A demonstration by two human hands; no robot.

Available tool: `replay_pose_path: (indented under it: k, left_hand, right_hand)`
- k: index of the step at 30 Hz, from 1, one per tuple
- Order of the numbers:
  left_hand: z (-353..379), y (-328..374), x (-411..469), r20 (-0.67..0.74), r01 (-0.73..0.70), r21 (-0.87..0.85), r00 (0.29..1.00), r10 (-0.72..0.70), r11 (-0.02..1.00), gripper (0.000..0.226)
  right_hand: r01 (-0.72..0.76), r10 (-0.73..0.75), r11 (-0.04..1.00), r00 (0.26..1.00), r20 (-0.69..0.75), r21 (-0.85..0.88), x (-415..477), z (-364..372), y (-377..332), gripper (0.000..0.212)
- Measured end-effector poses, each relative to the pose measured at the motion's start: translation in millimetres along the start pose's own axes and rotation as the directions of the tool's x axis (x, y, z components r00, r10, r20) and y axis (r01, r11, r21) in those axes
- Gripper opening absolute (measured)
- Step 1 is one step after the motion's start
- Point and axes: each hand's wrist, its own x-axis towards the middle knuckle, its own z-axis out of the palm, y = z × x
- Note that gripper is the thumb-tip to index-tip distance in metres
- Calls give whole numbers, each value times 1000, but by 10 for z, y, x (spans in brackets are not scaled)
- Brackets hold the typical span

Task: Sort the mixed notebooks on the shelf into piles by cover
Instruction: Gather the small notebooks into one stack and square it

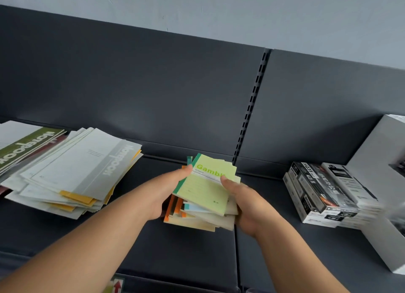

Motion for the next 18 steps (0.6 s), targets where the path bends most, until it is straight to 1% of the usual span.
replay_pose_path:
  k: [1, 2, 3, 5, 6, 7, 9, 11, 12, 15, 18]
  left_hand:
    - [-3, 17, 14, 18, 8, -32, 1000, -7, 999, 49]
    - [3, 40, 1, 37, 19, -50, 999, -17, 999, 48]
    - [-3, 60, -8, 46, 35, -50, 998, -33, 998, 48]
    - [-48, 95, -7, 38, 73, -12, 997, -73, 997, 46]
    - [-84, 105, 0, 31, 98, 8, 995, -99, 995, 45]
    - [-121, 115, -4, 36, 123, 16, 992, -123, 992, 43]
    - [-185, 128, 5, 48, 153, -4, 987, -153, 988, 39]
    - [-224, 114, 31, 34, 175, -30, 984, -174, 984, 41]
    - [-218, 111, 28, 23, 181, -28, 983, -181, 983, 41]
    - [-164, 106, 14, 28, 168, -19, 985, -168, 986, 36]
    - [-123, 69, 19, 66, 144, -62, 988, -140, 988, 37]
  right_hand:
    - [-3, 4, 1000, 1000, 31, -20, 22, 21, 30, 32]
    - [-1, 4, 999, 998, 55, -54, 43, 45, 51, 26]
    - [8, 0, 995, 997, 75, -98, 59, 71, 65, 26]
    - [14, 2, 985, 995, 95, -170, 86, 131, 74, 35]
    - [3, 14, 984, 996, 94, -176, 88, 153, 65, 39]
    - [-18, 31, 987, 996, 81, -162, 90, 156, 47, 39]
    - [-62, 67, 992, 997, 48, -115, 79, 133, -1, 32]
    - [-96, 98, 993, 995, 25, -73, 58, 122, -38, 27]
    - [-101, 103, 992, 995, 18, -69, 56, 126, -48, 28]
    - [-120, 121, 989, 993, 1, -80, 80, 136, -25, 30]
    - [-129, 130, 991, 991, 27, -37, 87, 115, -18, 28]
